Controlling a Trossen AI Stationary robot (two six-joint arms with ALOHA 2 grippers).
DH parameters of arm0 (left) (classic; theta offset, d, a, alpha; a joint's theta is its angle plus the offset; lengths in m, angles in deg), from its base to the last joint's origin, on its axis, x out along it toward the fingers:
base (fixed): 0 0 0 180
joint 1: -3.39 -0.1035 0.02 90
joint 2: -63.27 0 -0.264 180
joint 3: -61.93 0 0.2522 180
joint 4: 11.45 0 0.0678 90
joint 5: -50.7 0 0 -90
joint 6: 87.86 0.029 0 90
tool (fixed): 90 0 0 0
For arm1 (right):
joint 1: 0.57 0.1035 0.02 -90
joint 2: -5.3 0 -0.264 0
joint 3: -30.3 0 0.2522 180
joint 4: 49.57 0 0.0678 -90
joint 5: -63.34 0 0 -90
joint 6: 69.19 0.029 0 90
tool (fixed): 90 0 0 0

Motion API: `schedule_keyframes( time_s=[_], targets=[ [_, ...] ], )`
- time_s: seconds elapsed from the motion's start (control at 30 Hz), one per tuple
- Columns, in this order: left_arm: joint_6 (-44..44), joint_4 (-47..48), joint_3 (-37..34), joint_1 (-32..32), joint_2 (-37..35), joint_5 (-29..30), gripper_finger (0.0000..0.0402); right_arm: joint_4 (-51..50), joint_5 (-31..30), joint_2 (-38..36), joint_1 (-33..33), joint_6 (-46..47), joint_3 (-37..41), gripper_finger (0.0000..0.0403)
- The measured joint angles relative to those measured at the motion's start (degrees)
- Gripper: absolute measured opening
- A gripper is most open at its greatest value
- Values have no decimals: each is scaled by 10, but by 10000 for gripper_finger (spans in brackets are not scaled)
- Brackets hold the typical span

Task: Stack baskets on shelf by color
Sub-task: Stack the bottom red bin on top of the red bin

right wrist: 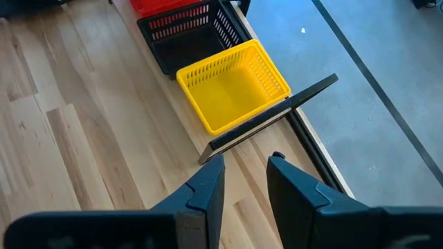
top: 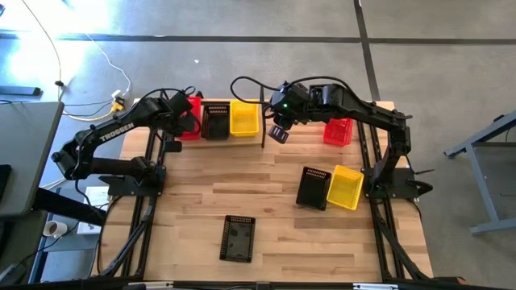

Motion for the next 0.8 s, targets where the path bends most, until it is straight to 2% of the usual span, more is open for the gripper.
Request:
schedule_keyframes(
  time_s=[0.27,0.4,0.8],
  targets=[
    [-7,-1,0,0,5,33,21,0,0,0,0,-5,0,96],
    [-7,-1,0,0,5,31,36,0,0,0,0,-5,0,96],
    [-33,2,0,0,5,17,118,-4,3,0,0,-3,0,96]
  ],
)
